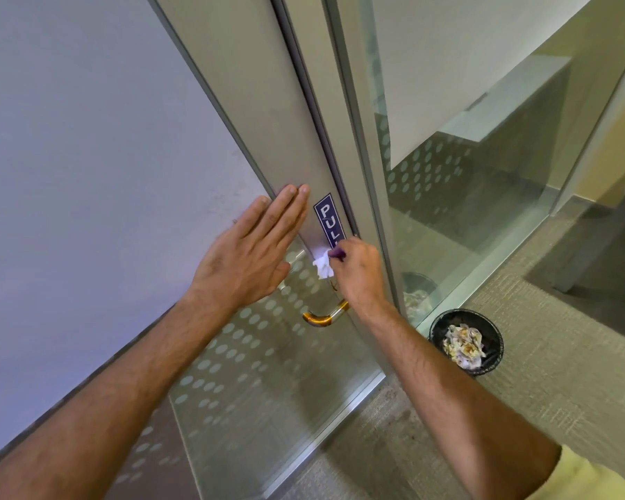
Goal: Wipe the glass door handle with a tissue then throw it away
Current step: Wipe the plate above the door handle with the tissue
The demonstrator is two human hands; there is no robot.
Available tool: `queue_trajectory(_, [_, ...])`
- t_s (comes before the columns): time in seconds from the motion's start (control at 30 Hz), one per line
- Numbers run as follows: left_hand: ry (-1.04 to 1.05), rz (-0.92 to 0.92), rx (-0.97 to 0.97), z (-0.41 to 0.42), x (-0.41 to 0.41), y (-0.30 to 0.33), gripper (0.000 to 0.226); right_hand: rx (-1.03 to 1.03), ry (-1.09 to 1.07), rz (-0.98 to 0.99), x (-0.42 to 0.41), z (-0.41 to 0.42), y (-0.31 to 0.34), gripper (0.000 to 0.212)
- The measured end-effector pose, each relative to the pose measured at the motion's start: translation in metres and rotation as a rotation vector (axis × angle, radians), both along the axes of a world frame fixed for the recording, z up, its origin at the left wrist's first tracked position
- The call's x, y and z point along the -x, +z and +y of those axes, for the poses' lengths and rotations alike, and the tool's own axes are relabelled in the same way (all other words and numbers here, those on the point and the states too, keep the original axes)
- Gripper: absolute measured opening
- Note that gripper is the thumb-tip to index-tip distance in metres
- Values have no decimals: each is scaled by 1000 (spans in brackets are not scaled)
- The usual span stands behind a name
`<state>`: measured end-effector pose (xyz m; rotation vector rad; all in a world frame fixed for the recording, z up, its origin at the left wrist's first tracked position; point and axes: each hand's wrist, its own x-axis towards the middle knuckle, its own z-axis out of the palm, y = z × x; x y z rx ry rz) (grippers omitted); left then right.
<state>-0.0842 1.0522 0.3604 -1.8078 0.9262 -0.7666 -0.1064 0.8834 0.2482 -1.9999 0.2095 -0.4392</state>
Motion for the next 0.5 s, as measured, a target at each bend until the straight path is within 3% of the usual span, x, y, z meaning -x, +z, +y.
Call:
queue_trajectory(0.17, [-5, 3, -1, 1, -3, -3, 97, -165, -122, -35, -8, -60, -6, 9])
queue_trajectory(0.33, [-17, 0, -2, 2, -4, -6, 96, -90, -58, 40, 3, -86, -24, 19])
queue_trajectory(0.5, [-14, -11, -3, 1, -3, -5, 99, -80, 1, 112, -3, -69, -33, 12])
